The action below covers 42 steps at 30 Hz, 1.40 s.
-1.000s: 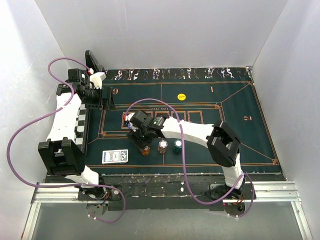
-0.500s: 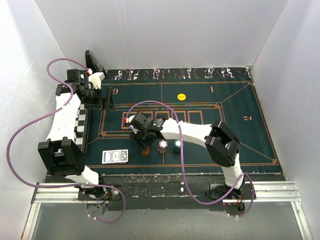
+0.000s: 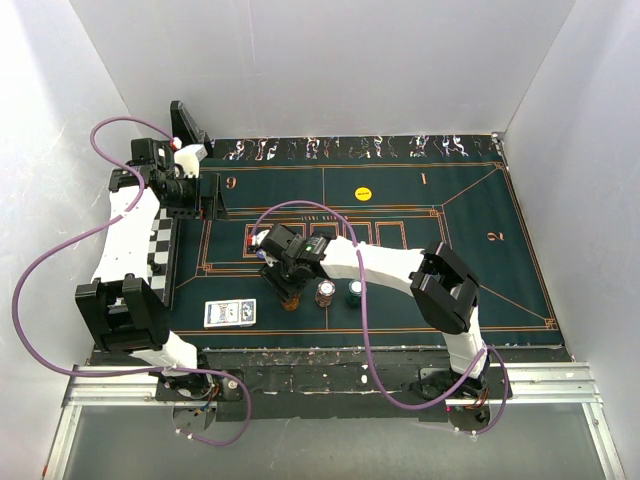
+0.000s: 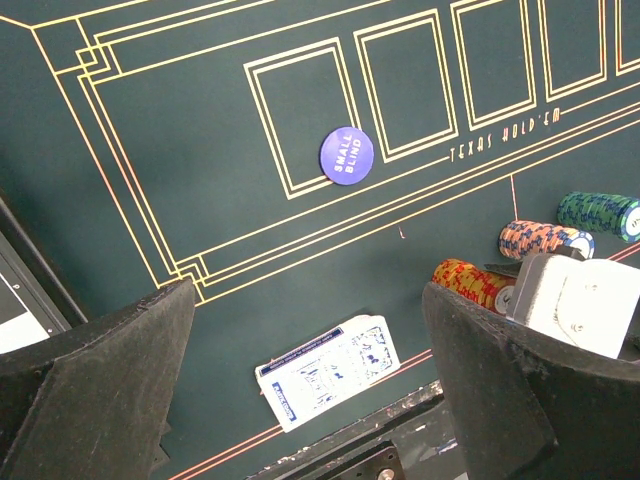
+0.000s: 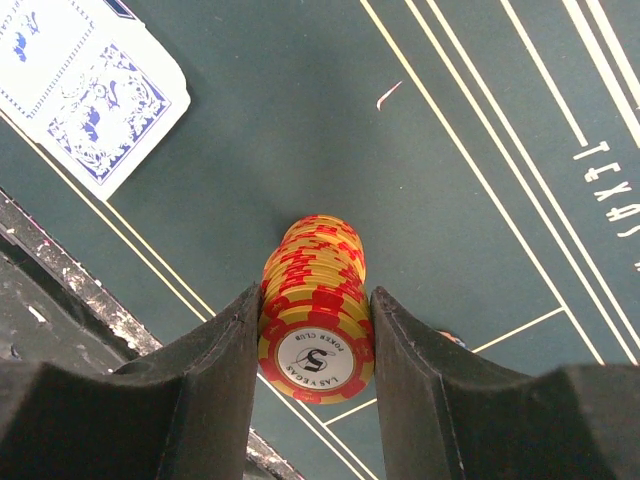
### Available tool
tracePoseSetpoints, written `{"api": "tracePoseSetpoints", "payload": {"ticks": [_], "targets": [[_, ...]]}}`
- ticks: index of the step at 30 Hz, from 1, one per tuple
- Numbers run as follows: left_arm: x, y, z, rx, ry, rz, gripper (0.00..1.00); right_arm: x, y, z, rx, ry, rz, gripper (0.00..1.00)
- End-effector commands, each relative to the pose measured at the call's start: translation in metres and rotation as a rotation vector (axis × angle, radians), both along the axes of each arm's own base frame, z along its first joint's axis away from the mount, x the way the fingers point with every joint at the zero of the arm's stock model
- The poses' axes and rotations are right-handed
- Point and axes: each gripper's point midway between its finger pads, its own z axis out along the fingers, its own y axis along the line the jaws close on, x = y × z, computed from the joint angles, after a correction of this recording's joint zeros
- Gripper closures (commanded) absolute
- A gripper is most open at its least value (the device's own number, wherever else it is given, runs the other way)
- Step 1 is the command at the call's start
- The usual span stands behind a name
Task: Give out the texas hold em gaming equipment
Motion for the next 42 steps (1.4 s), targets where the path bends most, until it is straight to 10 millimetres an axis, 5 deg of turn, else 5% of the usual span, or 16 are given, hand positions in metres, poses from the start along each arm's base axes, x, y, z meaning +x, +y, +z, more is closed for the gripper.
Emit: {"api": "tracePoseSetpoints", "payload": {"ticks": [1,12,24,38,40,42], "targets": [[-0.001,-0.001,0.025,-0.011,-0.079,-0.009,0.02,0.017,0.021,0.062,0.124,-0.107,0.002,0.93],[0.000,0.007,0.022,-0.014,-0.070,0.002,0.02,0.071,0.036,0.094,0.174,-0.148,-0.057,0.99],[0.003,0.023,0.012,-0.032,-0.039,0.035,0.02,0.142,0.049,0.038,0.144,-0.102,-0.199,0.99],[0.003,0.019,0.013,-0.061,-0.051,0.022,0.02,0.178,0.060,-0.006,0.149,-0.083,-0.294,0.98],[0.004,0.018,0.012,-0.068,-0.055,0.023,0.02,0.180,0.061,-0.009,0.152,-0.081,-0.301,0.91],[0.004,0.019,0.009,-0.074,-0.045,0.028,0.02,0.182,0.060,-0.013,0.149,-0.078,-0.309,0.73]]}}
